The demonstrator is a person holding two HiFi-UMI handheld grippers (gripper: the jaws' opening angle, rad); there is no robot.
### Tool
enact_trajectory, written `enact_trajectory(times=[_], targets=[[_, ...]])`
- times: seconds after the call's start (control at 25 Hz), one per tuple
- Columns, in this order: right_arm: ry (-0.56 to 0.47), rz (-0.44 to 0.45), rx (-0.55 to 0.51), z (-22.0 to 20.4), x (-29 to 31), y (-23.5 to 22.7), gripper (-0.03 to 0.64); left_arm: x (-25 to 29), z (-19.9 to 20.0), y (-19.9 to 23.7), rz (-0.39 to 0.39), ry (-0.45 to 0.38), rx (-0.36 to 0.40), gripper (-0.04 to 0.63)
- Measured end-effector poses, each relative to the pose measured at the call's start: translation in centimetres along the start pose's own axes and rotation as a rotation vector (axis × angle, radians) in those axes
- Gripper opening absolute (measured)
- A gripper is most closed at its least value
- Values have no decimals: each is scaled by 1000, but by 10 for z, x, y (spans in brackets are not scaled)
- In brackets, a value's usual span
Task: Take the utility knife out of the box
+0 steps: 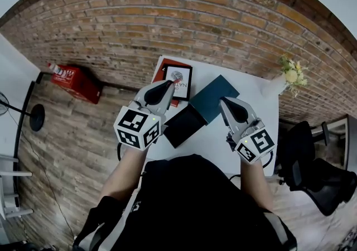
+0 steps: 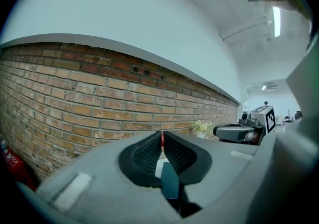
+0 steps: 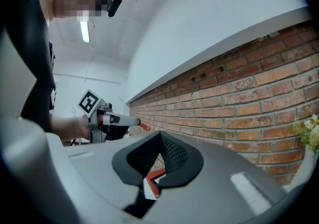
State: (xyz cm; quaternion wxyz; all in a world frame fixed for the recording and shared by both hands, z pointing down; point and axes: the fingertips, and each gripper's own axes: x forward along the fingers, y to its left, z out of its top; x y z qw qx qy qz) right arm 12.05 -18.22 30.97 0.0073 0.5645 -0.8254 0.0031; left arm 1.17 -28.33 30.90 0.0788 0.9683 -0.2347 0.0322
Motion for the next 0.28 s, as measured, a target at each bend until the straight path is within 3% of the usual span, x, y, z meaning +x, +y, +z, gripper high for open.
enact_trajectory(times=[0.28], targets=[[-7,-10,31,-2,0,-4,-2,0,-1,2,-6,4,-9,20]])
